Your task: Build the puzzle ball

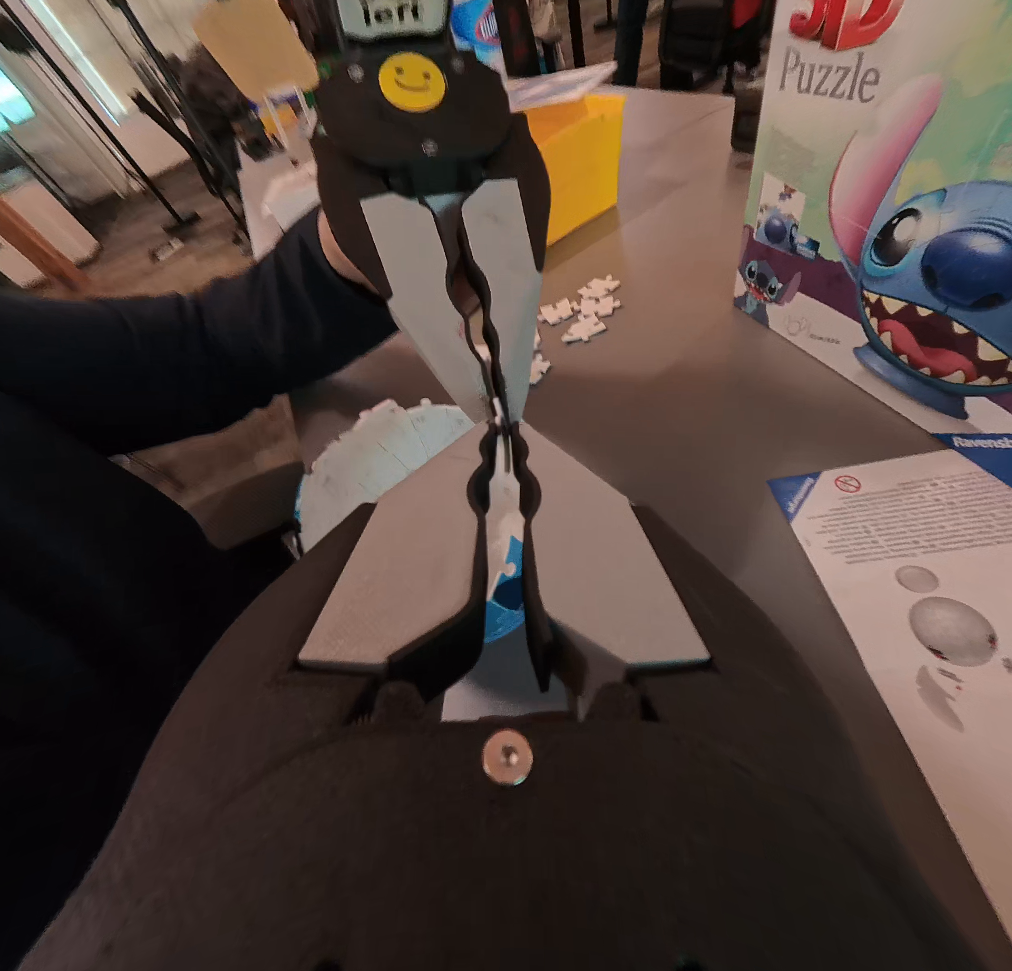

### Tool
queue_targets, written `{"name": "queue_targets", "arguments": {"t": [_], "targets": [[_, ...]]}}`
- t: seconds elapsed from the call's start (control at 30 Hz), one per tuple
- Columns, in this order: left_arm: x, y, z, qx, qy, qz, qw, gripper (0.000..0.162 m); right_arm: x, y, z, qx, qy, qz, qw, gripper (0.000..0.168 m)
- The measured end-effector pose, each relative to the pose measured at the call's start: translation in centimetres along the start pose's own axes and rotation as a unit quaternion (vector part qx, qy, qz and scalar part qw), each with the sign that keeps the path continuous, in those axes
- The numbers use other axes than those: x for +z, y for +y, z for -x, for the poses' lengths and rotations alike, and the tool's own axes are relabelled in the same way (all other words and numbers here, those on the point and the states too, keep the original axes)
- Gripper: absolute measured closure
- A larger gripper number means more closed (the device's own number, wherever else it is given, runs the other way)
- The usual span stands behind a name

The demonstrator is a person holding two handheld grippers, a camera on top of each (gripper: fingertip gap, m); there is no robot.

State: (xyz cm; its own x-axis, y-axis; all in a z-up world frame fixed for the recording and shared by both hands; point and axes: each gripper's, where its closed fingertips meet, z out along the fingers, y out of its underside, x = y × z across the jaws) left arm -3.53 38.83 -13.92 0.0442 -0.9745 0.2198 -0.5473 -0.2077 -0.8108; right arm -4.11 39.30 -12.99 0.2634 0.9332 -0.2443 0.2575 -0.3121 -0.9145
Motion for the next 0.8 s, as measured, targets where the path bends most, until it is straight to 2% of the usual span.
{"name": "queue_targets", "arguments": {"t": [0.23,0.27,0.3,0.43,0.8], "targets": [[0.8,1.3,0.8,0.035,-0.040,0.052,0.997,0.162,0.4,1.3,-1.1,-0.081,0.103,0.091,0.987,0.168],[0.9,1.5,0.8,0.039,-0.041,0.058,0.997,0.162,0.4,1.2,-1.2,-0.081,0.112,0.096,0.986,0.163],[0.9,1.5,0.7,0.041,-0.039,0.059,0.997,0.162,0.4,1.2,-1.1,-0.081,0.113,0.098,0.985,0.159],[0.7,1.4,0.7,0.046,-0.045,0.063,0.996,0.162,0.4,1.3,-0.7,-0.093,0.107,0.116,0.983,0.168],[0.8,1.9,0.4,0.047,-0.037,0.078,0.995,0.162,0.5,2.2,-0.3,-0.122,0.122,0.166,0.971,0.168]]}}
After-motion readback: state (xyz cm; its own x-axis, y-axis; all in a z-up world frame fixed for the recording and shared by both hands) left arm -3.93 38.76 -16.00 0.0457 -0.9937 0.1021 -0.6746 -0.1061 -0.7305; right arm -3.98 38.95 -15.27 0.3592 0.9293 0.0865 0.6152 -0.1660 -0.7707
